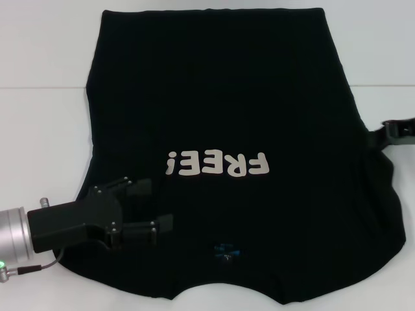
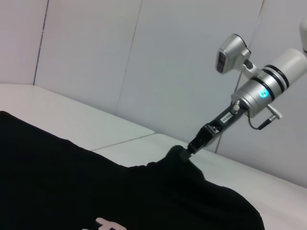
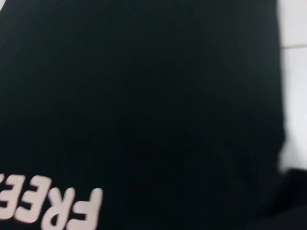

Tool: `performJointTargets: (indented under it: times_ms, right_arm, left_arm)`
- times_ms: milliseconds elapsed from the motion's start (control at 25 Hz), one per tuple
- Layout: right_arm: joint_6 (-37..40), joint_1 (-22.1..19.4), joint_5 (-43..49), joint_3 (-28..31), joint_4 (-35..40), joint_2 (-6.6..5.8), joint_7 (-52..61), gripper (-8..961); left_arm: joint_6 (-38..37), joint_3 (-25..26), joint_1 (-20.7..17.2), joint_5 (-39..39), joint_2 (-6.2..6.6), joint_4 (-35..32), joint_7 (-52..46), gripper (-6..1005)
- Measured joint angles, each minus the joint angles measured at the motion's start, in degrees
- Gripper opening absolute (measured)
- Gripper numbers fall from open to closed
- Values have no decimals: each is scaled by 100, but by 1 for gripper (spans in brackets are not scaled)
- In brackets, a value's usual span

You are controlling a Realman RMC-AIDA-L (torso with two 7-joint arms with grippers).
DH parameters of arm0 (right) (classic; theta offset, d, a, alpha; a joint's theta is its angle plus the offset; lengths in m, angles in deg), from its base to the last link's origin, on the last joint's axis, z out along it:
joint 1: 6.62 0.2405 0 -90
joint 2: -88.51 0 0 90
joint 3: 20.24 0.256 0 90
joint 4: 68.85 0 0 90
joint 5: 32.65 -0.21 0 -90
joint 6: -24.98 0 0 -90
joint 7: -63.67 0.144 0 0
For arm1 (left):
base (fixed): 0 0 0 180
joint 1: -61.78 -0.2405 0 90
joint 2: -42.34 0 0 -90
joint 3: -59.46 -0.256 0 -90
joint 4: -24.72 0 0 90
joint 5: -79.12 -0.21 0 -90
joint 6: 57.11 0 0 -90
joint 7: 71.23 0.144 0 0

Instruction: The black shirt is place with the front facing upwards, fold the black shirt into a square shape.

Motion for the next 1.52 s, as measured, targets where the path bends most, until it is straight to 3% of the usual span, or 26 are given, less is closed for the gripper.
performJointTargets:
  times_ms: [520,800,1000,1200,1320,1360,1440,1520]
  right_arm:
    - [7,554,19,-1201,-28,285,18,22]
    - [250,541,-284,-1165,-12,294,-62,28]
    - [504,26,-1659,-565,-40,241,-1078,139]
    - [692,-825,-3312,-7,-517,167,-3038,360]
    - [985,-1233,-3866,53,-937,85,-4300,576]
    - [1091,-1353,-3955,79,-1016,80,-4665,660]
    - [1255,-1554,-4031,160,-1075,113,-5185,711]
    - [1353,-1689,-4052,248,-1085,180,-5524,761]
  left_arm:
    - [-27,0,-59,-4,0,0,0,950]
    - [-63,175,-83,3,-27,0,-10,945]
    - [-241,564,-90,7,1,-22,-723,934]
    - [-241,641,-56,-86,365,-172,-2488,923]
    - [-330,599,-53,-420,781,-410,-3774,916]
    - [-330,599,-53,-420,781,-410,-3774,914]
    - [-477,594,-57,-1055,953,-864,-4576,910]
    - [-584,613,-67,-1684,1044,-1249,-5190,905]
